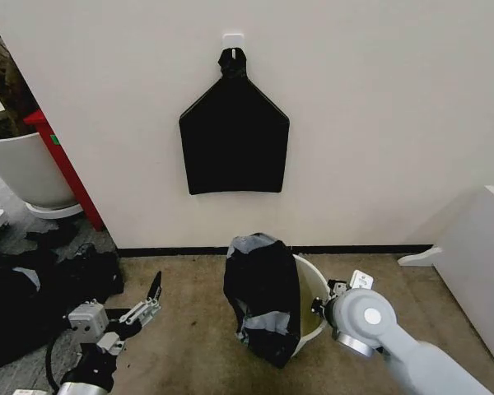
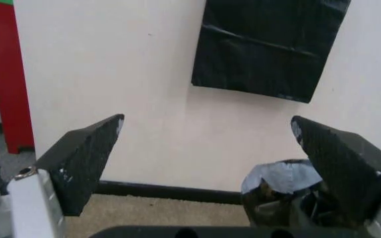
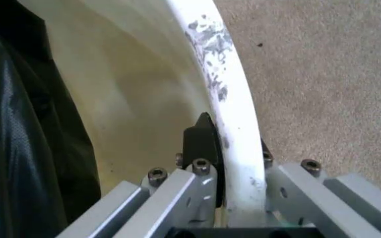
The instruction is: Place the garbage bag over the trash bin.
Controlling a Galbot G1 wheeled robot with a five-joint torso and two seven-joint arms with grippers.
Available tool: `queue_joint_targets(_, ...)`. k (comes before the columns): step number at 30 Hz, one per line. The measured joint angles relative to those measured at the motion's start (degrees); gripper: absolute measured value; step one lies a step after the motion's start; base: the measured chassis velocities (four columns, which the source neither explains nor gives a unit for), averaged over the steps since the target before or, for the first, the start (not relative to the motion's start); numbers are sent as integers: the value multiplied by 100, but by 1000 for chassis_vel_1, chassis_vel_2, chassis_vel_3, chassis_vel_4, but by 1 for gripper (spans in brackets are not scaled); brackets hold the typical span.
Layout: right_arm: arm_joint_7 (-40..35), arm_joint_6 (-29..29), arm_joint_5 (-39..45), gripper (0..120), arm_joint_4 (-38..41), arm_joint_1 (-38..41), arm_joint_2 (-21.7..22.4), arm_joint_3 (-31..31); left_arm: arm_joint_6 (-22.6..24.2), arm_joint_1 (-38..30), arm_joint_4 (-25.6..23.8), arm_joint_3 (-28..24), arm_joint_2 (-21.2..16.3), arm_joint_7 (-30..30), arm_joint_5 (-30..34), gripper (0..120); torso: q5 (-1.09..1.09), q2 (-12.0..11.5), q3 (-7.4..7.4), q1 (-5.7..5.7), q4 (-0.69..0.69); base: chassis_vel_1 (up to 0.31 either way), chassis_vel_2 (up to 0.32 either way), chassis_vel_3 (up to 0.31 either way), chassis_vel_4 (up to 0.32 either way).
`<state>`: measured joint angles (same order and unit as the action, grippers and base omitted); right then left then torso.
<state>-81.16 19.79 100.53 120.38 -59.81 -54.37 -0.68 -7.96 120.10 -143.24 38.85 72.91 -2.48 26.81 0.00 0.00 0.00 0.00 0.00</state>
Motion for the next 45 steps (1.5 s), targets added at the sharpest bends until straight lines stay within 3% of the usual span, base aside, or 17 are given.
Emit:
queue_joint_targets(15, 59, -27, -453, 0, -307, -17, -273, -182, -49, 25, 0, -16, 37, 24, -40, 100, -1, 0, 0, 0, 0, 0, 0, 0, 0)
queue_joint_targets(23, 106, -28, -441, 27, -212, -43, -239, -220, -55, 30, 0, -14, 42, 24, -34, 100, 1, 0, 0, 0, 0, 0, 0, 0, 0)
queue_joint_targets(28, 195, 10, -400, 49, -8, -146, -41, -62, -61, 12, 0, -11, 33, 24, -26, 100, 0, 0, 0, 0, 0, 0, 0, 0, 0)
queue_joint_targets(35, 341, 115, -570, 69, 211, -299, 196, 22, -55, 19, 0, 12, -60, -5, 15, 100, 0, 0, 0, 0, 0, 0, 0, 0, 0)
queue_joint_targets(40, 485, 257, -873, 91, 912, -587, 527, 372, 100, -29, 0, 206, -394, -133, 297, 100, -1, 0, 0, 0, 0, 0, 0, 0, 0)
queue_joint_targets(45, 582, 336, -1313, 100, 1648, -812, 840, 538, 271, -156, 0, 431, -952, -285, 669, 100, 0, 0, 0, 0, 0, 0, 0, 0, 0)
